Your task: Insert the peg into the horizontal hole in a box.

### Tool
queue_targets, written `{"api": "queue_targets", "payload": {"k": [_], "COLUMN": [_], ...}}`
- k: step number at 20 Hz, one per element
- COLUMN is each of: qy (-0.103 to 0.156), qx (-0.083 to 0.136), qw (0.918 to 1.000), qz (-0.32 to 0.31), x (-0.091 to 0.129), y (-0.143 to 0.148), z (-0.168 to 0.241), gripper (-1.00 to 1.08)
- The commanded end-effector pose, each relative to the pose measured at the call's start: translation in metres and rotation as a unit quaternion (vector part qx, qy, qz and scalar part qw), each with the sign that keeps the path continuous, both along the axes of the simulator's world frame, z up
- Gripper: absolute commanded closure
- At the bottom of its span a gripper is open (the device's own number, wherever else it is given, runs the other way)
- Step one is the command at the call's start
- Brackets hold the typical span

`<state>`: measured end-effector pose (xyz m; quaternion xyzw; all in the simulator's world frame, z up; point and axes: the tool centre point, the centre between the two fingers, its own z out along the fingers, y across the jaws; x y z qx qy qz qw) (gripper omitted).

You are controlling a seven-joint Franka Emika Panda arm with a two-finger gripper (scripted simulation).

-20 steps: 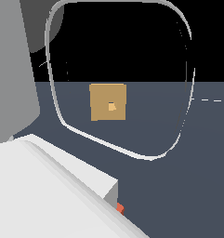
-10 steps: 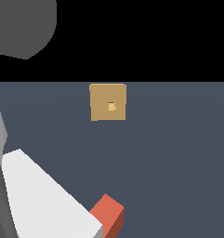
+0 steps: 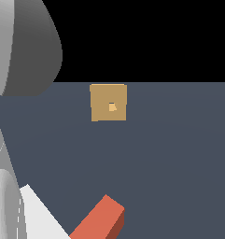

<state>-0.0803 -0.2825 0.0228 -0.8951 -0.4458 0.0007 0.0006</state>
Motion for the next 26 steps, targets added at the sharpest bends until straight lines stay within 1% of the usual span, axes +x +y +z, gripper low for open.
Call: {"api": "queue_targets", "payload": {"k": [1,3,4,14,17,22,26], "qy": [-0.001,-0.001,-0.001,-0.001,-0.001,-0.001,-0.001], "qx": [0.000,0.000,0.000,0.000,0.000,0.000,-0.001], "qw": [1.0000,1.0000,1.0000,1.0000,1.0000,0.9996,0.9981], "qz": [0.000,0.000,0.000,0.000,0.004,0.027,0.061], "x": [0.001,0.001,0.001,0.001,0.004,0.019,0.039], "y": [0.000,0.000,0.000,-0.001,0.003,0.028,0.065], "z": [-0.005,-0.006,-0.006,-0.006,-0.005,-0.001,0.004], "gripper": [-0.92,-0.92,1.08,1.08,1.08,1.08,1.08]}}
